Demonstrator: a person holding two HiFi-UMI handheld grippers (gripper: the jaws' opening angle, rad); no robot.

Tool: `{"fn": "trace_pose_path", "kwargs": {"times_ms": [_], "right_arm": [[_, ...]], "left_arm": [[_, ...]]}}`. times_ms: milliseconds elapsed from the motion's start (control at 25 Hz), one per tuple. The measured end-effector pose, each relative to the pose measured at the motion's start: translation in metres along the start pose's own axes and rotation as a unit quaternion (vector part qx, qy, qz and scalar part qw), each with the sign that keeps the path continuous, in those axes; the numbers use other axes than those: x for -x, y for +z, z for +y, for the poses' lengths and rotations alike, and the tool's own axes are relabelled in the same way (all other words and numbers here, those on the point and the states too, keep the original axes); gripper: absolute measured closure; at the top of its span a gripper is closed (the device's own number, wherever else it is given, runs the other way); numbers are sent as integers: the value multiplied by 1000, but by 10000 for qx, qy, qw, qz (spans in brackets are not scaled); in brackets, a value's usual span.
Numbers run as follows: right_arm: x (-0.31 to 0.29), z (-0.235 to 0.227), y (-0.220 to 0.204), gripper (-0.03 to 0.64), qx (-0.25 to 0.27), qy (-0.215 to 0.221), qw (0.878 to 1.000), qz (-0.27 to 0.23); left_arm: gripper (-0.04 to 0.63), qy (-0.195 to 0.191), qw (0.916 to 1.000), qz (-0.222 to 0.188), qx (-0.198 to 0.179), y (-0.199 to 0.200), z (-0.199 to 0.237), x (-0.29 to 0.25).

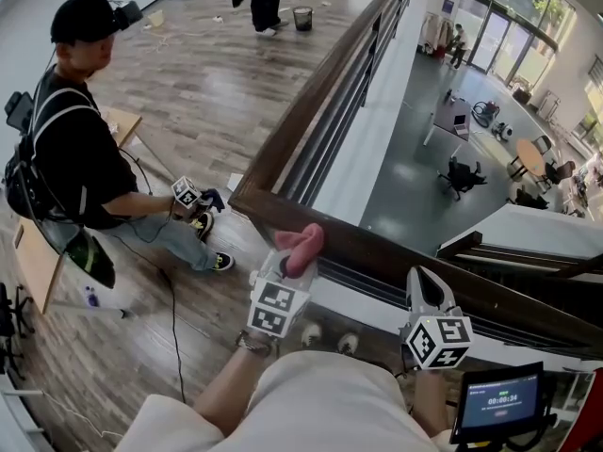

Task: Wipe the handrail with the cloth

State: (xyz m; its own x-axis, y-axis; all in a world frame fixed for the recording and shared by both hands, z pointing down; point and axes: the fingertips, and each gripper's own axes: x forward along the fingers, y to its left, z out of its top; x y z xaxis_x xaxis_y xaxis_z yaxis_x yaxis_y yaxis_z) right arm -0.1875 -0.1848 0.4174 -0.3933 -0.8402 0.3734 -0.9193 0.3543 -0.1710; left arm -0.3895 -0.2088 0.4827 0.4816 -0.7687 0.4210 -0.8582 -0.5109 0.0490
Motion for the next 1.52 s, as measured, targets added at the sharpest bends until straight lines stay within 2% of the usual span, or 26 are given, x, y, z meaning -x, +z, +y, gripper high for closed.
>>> {"fn": "trace_pose_path", "kwargs": {"times_ms": [320,880,1200,1520], "right_arm": [[-2,4,1,614,39,67,10000,20],[2,7,-2,614,-18,158,9999,25],[2,4,-4,614,-46,167,9998,16],[2,3,-4,614,-56,154,9999,4]], "left_arm": [[557,-229,9997,31,-41,3,-18,-4],[557,-222,9997,30,-27,0,-18,-5],[557,-535,9985,104,-57,5,-39,-9],[557,-600,9981,123,-113,6,-43,-12]]}}
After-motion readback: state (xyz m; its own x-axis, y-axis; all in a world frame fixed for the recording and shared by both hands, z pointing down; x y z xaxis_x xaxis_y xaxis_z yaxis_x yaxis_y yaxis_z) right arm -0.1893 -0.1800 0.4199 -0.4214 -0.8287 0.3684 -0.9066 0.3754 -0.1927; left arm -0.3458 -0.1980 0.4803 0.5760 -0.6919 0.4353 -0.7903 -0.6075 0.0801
